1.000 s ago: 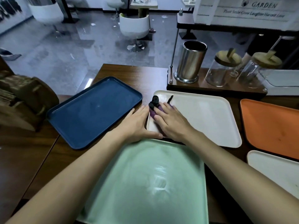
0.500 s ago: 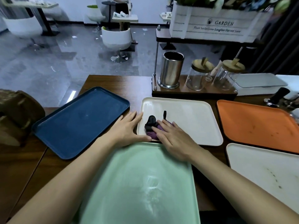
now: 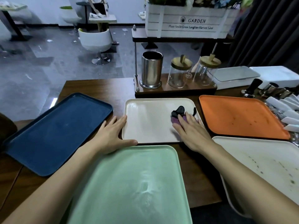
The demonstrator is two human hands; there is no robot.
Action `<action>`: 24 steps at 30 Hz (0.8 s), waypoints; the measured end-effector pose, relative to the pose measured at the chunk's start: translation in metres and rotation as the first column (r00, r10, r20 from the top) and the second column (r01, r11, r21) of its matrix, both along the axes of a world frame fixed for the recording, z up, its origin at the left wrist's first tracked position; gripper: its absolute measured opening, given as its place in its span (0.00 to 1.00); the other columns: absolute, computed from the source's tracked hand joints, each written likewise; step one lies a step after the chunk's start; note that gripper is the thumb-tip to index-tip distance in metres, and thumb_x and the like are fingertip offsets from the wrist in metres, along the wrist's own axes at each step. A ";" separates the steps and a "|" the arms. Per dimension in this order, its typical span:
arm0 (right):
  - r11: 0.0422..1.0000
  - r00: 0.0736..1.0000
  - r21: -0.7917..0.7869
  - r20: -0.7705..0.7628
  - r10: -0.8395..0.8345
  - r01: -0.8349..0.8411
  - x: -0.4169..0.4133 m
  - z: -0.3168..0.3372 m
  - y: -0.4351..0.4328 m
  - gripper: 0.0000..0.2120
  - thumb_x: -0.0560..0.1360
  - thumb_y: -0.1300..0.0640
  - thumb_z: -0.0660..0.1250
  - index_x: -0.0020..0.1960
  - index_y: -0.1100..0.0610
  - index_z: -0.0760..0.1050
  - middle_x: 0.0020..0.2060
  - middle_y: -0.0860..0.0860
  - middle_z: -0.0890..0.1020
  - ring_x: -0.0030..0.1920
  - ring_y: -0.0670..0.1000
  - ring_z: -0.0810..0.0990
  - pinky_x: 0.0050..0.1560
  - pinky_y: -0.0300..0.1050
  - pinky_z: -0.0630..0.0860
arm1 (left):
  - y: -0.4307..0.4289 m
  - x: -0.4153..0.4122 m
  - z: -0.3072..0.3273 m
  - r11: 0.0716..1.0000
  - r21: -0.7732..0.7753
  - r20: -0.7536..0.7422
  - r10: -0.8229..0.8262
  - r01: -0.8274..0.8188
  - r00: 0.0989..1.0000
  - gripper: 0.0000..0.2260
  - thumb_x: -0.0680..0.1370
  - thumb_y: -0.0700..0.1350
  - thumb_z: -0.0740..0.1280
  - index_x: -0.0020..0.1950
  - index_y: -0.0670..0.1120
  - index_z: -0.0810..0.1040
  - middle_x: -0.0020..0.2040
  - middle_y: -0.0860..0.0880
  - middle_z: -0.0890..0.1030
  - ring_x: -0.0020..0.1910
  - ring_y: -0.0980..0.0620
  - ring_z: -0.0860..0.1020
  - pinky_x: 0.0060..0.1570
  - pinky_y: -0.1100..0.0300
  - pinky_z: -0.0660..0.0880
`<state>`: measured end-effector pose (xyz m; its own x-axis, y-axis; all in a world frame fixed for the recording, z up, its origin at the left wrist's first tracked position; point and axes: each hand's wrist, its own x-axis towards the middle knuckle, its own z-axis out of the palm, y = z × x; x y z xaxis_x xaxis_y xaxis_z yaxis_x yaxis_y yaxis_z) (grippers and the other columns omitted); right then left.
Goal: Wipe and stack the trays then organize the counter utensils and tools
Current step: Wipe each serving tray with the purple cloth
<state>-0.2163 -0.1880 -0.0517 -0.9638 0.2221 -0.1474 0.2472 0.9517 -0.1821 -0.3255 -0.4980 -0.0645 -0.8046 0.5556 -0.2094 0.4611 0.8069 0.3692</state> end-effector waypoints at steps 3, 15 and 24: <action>0.998 0.998 0.021 0.007 -0.055 0.055 -0.015 -0.001 0.008 0.35 0.82 0.34 0.40 0.83 0.53 0.47 0.81 0.59 0.47 0.81 0.54 0.43 0.79 0.53 0.40 | 0.000 -0.001 -0.001 1.000 -0.010 0.013 -0.011 0.011 1.000 0.57 0.66 0.80 0.60 0.84 0.53 0.41 0.83 0.57 0.44 0.82 0.55 0.40 0.80 0.46 0.40; 0.998 0.995 0.034 -0.089 0.051 -0.048 -0.091 -0.009 -0.050 0.37 0.82 0.34 0.41 0.82 0.56 0.49 0.81 0.60 0.48 0.81 0.57 0.43 0.79 0.56 0.40 | 0.002 0.001 0.002 1.000 -0.005 0.029 -0.008 0.008 1.000 0.56 0.67 0.79 0.63 0.83 0.53 0.40 0.83 0.56 0.44 0.82 0.55 0.39 0.80 0.45 0.38; 0.963 0.952 -0.033 -0.163 0.258 -0.267 -0.130 -0.010 -0.129 0.30 0.83 0.40 0.46 0.81 0.54 0.55 0.81 0.58 0.52 0.81 0.55 0.46 0.79 0.55 0.42 | 0.003 -0.001 0.000 0.999 -0.005 0.022 -0.037 0.037 0.999 0.61 0.62 0.84 0.55 0.83 0.53 0.37 0.83 0.57 0.41 0.82 0.54 0.39 0.80 0.45 0.38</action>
<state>-0.3460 -0.3171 -0.0620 -0.9989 -0.0460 0.0047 -0.0458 0.9669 -0.2510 -0.3261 -0.4950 -0.0645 -0.7789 0.5835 -0.2300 0.4824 0.7917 0.3747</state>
